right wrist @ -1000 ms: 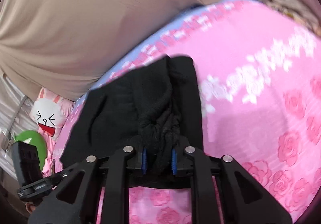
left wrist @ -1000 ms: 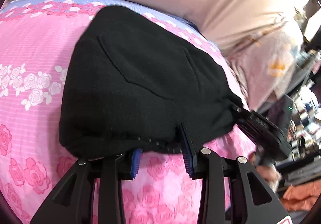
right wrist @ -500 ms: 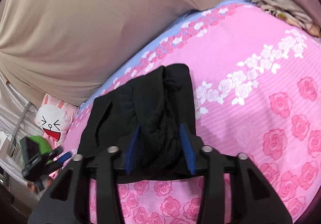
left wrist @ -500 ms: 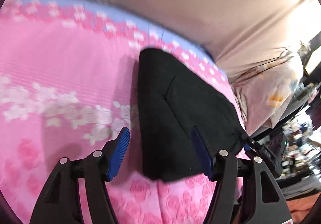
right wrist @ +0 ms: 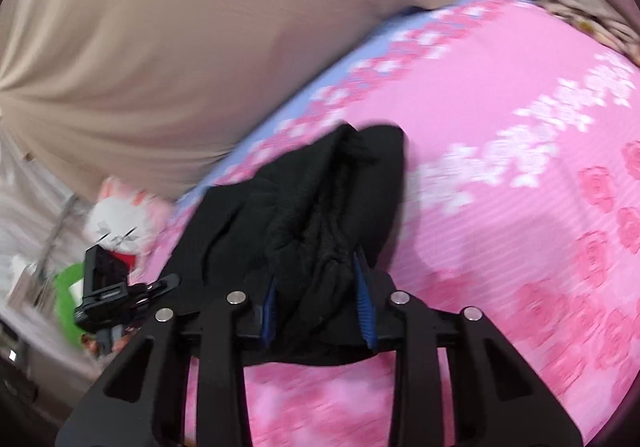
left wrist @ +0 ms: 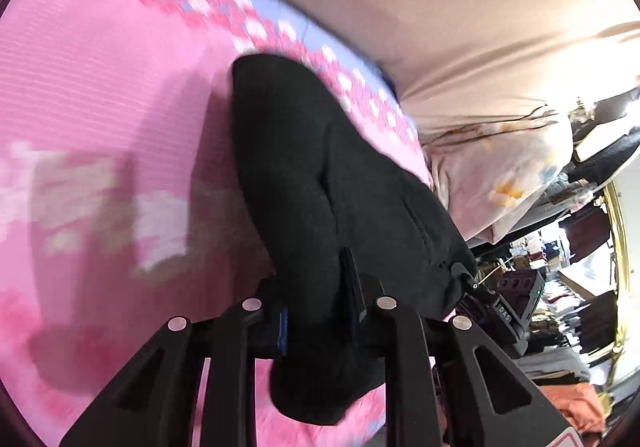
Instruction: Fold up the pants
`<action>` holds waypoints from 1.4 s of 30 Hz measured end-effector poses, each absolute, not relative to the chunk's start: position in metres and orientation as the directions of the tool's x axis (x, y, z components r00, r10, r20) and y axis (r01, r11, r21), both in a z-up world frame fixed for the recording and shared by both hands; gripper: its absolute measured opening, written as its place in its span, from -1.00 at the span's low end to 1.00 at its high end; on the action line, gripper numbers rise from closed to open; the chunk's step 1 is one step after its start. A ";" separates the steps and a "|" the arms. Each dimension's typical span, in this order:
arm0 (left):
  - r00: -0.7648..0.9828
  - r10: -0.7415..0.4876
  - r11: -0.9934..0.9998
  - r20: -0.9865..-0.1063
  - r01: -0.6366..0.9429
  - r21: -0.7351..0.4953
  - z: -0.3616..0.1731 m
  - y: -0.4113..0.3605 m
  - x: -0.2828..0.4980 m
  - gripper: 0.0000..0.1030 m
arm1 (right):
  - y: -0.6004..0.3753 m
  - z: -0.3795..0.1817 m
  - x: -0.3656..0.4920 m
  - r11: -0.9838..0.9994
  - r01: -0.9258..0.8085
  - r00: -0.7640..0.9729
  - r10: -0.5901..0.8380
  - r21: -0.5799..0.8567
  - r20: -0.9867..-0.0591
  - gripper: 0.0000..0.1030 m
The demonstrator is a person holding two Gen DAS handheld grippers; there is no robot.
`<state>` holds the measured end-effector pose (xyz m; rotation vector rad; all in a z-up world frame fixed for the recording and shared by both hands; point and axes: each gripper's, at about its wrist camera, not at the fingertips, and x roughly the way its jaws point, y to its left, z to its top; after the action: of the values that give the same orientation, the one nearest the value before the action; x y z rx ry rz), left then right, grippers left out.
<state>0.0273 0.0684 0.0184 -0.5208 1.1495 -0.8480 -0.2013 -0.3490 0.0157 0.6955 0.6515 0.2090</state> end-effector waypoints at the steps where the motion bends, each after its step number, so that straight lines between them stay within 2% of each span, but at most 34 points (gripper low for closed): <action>1: 0.169 -0.799 0.599 -0.577 0.305 -0.740 0.019 0.084 0.020 -0.66 | -0.335 0.016 -0.203 0.764 0.012 0.771 0.404 0.645 -0.492 -0.41; 3: 0.197 -0.760 0.648 -0.619 0.290 -0.704 0.014 0.108 0.007 -0.62 | -0.315 0.006 -0.200 0.780 -0.004 0.735 0.427 0.626 -0.527 -0.30; 4: 0.220 -0.720 0.693 -0.658 0.276 -0.666 0.007 0.116 0.003 -0.54 | -0.307 -0.003 -0.197 0.796 0.004 0.715 0.421 0.605 -0.559 -0.18; 5: 0.237 -0.682 0.731 -0.692 0.259 -0.631 0.000 0.122 0.000 -0.49 | -0.300 -0.014 -0.194 0.818 0.040 0.698 0.388 0.573 -0.602 0.07; 6: 0.240 -0.677 0.736 -0.696 0.247 -0.630 -0.007 0.129 -0.004 -0.49 | -0.299 -0.020 -0.195 0.825 0.074 0.699 0.358 0.561 -0.618 0.15; 9: 0.354 -0.632 0.775 -0.689 0.276 -0.569 0.019 0.148 -0.020 -0.53 | -0.307 -0.010 -0.211 0.788 0.097 0.739 0.352 0.608 -0.574 0.18; 10: 0.403 -0.622 0.783 -0.671 0.315 -0.537 0.036 0.149 -0.028 -0.35 | -0.307 0.001 -0.218 0.799 0.085 0.759 0.336 0.596 -0.558 0.19; 11: 0.428 -0.621 0.784 -0.657 0.361 -0.505 0.051 0.146 -0.036 0.01 | -0.306 0.008 -0.220 0.804 0.067 0.761 0.341 0.590 -0.551 0.19; 13: 0.456 -0.642 0.760 -0.616 0.483 -0.434 0.081 0.128 -0.054 0.42 | -0.300 0.013 -0.216 0.806 0.029 0.749 0.374 0.591 -0.547 0.19; 14: 0.462 -0.649 0.751 -0.605 0.516 -0.412 0.089 0.119 -0.059 0.51 | -0.295 0.010 -0.211 0.810 0.030 0.735 0.380 0.586 -0.562 0.19; 15: 0.458 -0.661 0.733 -0.595 0.563 -0.381 0.094 0.103 -0.066 0.52 | -0.292 0.006 -0.208 0.816 0.035 0.720 0.380 0.578 -0.580 0.18; 18: 0.404 -0.681 0.680 -0.611 0.659 -0.322 0.090 0.062 -0.078 0.56 | -0.285 0.000 -0.201 0.837 0.045 0.704 0.361 0.545 -0.611 -0.21; 19: 0.393 -0.677 0.671 -0.623 0.677 -0.302 0.084 0.050 -0.080 0.56 | -0.285 0.003 -0.200 0.837 0.043 0.708 0.360 0.546 -0.608 -0.45; 20: 0.383 -0.674 0.659 -0.632 0.698 -0.280 0.079 0.037 -0.083 0.56 | -0.287 0.009 -0.201 0.830 0.026 0.711 0.376 0.557 -0.594 -0.59; 23: 0.357 -0.653 0.609 -0.668 0.772 -0.183 0.063 -0.008 -0.097 0.60 | -0.288 0.033 -0.202 0.784 -0.069 0.716 0.470 0.617 -0.516 -0.68; 25: 0.374 -0.625 0.593 -0.685 0.798 -0.106 0.052 -0.036 -0.103 0.66 | -0.278 0.053 -0.200 0.816 -0.105 0.733 0.450 0.569 -0.510 -0.68; 29: 0.455 -0.577 0.612 -0.678 0.791 0.010 0.038 -0.075 -0.108 0.68 | -0.266 0.072 -0.192 0.776 -0.199 0.701 0.539 0.598 -0.467 -0.68; 30: 0.482 -0.569 0.628 -0.666 0.778 0.026 0.036 -0.076 -0.108 0.65 | -0.263 0.074 -0.190 0.775 -0.209 0.695 0.547 0.596 -0.467 -0.69; 31: 0.496 -0.574 0.641 -0.651 0.767 0.019 0.037 -0.076 -0.105 0.49 | -0.261 0.075 -0.188 0.779 -0.212 0.691 0.546 0.591 -0.473 -0.68; 32: 0.508 -0.566 0.654 -0.649 0.756 0.022 0.037 -0.075 -0.101 -0.09 | -0.260 0.076 -0.186 0.789 -0.209 0.687 0.539 0.577 -0.487 -0.67; 34: 0.518 -0.538 0.684 -0.665 0.729 0.015 0.042 -0.064 -0.084 -0.76 | -0.264 0.074 -0.186 0.811 -0.177 0.702 0.501 0.557 -0.506 -0.50; 36: 0.462 -0.599 0.679 -0.654 0.726 -0.108 0.057 -0.036 -0.066 -0.77 | -0.276 0.069 -0.191 0.774 -0.194 0.708 0.535 0.602 -0.461 -0.33; 38: 0.485 -0.609 0.694 -0.627 0.709 -0.125 0.072 -0.015 -0.060 -0.79 | -0.288 0.067 -0.204 0.796 -0.176 0.753 0.488 0.580 -0.441 0.20; 40: 0.550 -0.601 0.731 -0.580 0.671 -0.122 0.095 0.015 -0.056 -0.79 | -0.297 0.059 -0.217 0.876 -0.066 0.793 0.337 0.478 -0.508 0.21; 42: 0.599 -0.591 0.764 -0.540 0.631 -0.135 0.112 0.042 -0.050 -0.79 | -0.312 0.041 -0.217 0.869 0.002 0.782 0.307 0.495 -0.543 0.21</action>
<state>-0.0495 0.0424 0.1118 0.0720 0.5987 -0.7094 -0.2173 -0.3118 0.0412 0.4985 0.6586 0.1721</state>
